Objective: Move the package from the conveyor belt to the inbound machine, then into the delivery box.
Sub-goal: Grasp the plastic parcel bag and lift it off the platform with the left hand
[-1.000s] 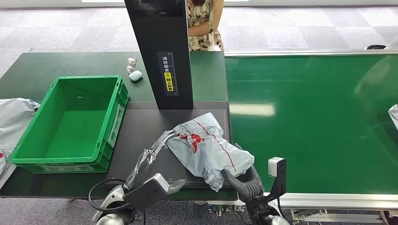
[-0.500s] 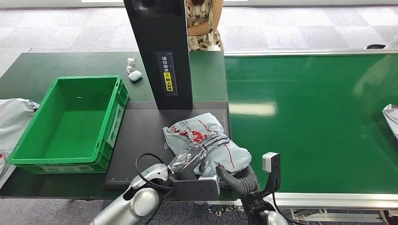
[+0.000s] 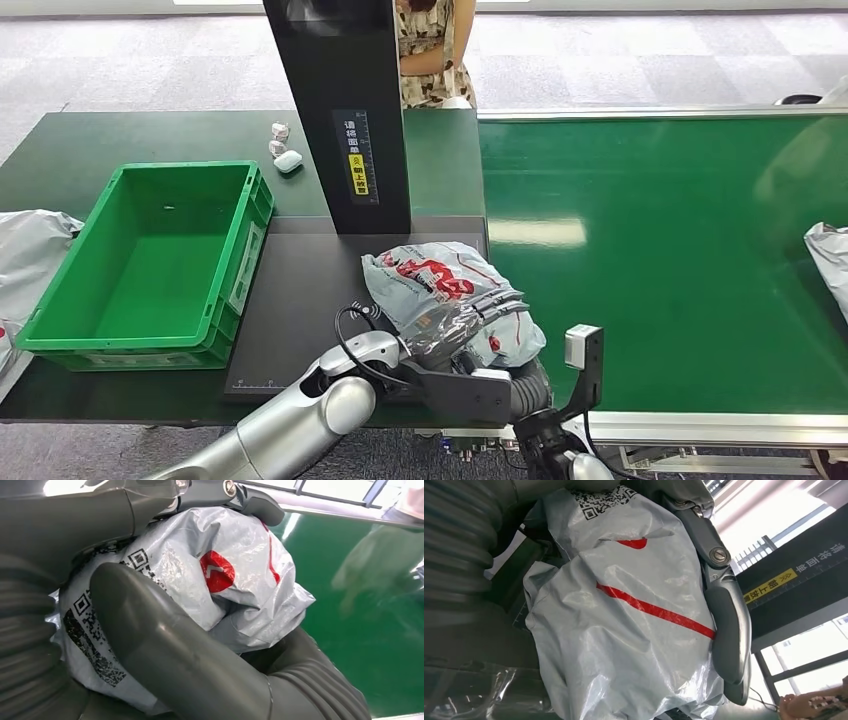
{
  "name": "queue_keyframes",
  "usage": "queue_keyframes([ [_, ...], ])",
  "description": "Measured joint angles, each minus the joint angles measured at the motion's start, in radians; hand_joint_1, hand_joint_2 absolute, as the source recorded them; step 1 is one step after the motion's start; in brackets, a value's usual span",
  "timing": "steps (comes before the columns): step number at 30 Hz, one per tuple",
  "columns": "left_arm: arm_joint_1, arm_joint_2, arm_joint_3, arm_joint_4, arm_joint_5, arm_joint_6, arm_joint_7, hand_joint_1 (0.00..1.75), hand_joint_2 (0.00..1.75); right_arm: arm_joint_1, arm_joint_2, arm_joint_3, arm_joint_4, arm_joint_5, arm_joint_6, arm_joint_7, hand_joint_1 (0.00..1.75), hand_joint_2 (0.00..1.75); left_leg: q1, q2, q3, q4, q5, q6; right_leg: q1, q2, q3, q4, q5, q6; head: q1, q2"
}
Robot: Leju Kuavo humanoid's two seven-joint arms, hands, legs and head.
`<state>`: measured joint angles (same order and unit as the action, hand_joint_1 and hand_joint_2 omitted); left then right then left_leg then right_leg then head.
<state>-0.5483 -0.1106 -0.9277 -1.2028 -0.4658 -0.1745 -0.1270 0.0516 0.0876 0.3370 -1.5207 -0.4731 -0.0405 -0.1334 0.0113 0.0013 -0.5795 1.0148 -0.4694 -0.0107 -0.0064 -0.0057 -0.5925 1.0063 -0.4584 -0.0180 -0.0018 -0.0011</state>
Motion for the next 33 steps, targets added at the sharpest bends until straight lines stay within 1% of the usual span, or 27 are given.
queue_keyframes([
  [2, -0.01, -0.002, -0.007, 0.003, 0.003, -0.001, 0.0, 0.36, 1.75, 0.006, 0.0, -0.001, -0.01, 0.002, 0.0, 0.0, 0.0, 1.75, 0.0, 0.0, 0.0, 0.0, 0.0, 0.0, 0.0, 0.0, 0.0, 0.0, 0.0, 0.0, 0.0, 0.0],
  [4, -0.019, -0.003, -0.012, 0.005, 0.006, -0.001, 0.0, 1.23, 1.75, 0.012, 0.0, -0.004, -0.019, 0.005, 0.0, 0.001, 0.0, 1.75, 0.0, 0.0, 0.0, 0.0, 0.0, 0.0, 0.0, 0.0, 0.0, 0.0, 0.0, 0.0, 0.0, 0.0],
  [6, -0.025, -0.004, -0.016, 0.006, 0.009, 0.004, -0.001, 1.75, 1.75, 0.018, 0.0, -0.006, -0.028, 0.009, 0.001, 0.003, 0.0, 1.75, 0.0, 0.0, 0.0, 0.0, 0.0, 0.0, 0.0, 0.0, 0.0, 0.0, 0.0, 0.0, 0.0, 0.0],
  [15, -0.039, -0.004, -0.018, 0.001, 0.022, 0.048, 0.003, 1.75, 1.75, 0.039, 0.002, -0.008, -0.046, 0.017, 0.014, 0.012, 0.0, 1.75, 0.0, 0.0, 0.0, 0.0, 0.0, 0.0, 0.0, 0.0, 0.0, 0.0, 0.0, 0.0, 0.0, 0.0],
  [23, -0.039, -0.001, -0.015, -0.021, -0.007, 0.088, 0.022, 1.75, 1.75, 0.042, 0.002, -0.007, -0.058, 0.017, 0.017, 0.012, 0.0, 1.75, 0.0, 0.0, -0.001, 0.0, 0.0, 0.0, 0.0, 0.0, 0.0, 0.0, 0.0, 0.0, 0.0, 0.0],
  [29, -0.039, 0.015, 0.025, -0.042, -0.06, 0.191, 0.039, 1.75, 1.75, 0.041, 0.002, -0.007, -0.072, 0.017, 0.018, 0.007, 0.0, 1.75, 0.0, 0.0, -0.001, 0.0, 0.0, 0.0, 0.0, 0.0, 0.0, 0.0, 0.0, 0.0, 0.0, 0.0],
  [33, -0.033, 0.028, 0.09, -0.059, -0.104, 0.275, 0.051, 1.75, 1.75, 0.042, 0.002, -0.007, -0.081, 0.016, 0.017, 0.005, 0.0, 1.75, 0.0, 0.0, 0.0, 0.0, 0.0, 0.0, 0.0, 0.0, 0.0, 0.001, 0.0, 0.0, 0.0, 0.0],
])
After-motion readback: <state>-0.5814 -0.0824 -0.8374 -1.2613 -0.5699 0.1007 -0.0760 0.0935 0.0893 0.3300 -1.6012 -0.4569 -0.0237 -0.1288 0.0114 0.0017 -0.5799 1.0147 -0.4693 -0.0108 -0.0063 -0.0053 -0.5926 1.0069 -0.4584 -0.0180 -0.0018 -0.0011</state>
